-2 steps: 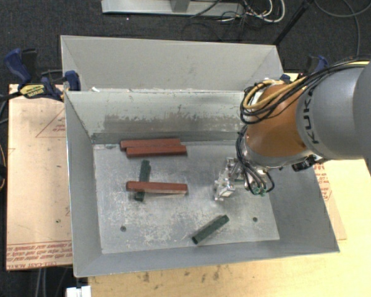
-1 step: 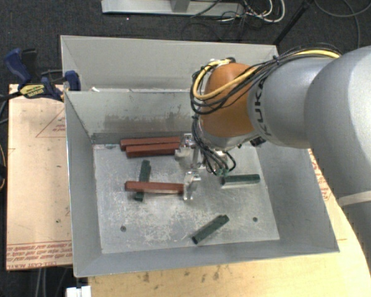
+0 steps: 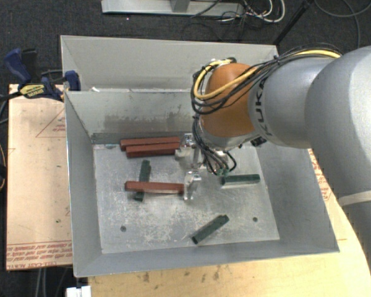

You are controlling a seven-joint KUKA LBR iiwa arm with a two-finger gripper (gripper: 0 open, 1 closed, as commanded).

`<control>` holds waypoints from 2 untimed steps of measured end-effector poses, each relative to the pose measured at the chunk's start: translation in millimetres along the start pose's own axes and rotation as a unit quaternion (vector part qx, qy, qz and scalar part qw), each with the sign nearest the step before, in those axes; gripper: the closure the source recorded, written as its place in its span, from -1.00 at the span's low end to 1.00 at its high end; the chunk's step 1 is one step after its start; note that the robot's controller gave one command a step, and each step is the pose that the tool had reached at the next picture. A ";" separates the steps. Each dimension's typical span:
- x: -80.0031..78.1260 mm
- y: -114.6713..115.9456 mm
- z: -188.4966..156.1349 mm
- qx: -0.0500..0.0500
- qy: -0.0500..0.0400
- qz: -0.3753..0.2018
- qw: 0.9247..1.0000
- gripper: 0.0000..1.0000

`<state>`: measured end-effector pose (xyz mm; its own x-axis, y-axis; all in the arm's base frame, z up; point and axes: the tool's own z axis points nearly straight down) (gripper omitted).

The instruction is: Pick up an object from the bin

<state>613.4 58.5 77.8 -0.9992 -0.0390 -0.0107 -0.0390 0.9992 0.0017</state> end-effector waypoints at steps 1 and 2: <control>52.7 -7.5 -1.0 -0.001 -0.006 -0.017 1.000 1.00; 52.8 -7.5 -0.9 -0.001 -0.006 -0.017 1.000 1.00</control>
Offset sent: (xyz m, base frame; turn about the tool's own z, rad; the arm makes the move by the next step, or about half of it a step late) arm 0.0000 0.0000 0.0000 0.0000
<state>561.0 48.9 78.1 -0.9970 -0.0739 -0.0219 -0.0740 0.9973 0.0026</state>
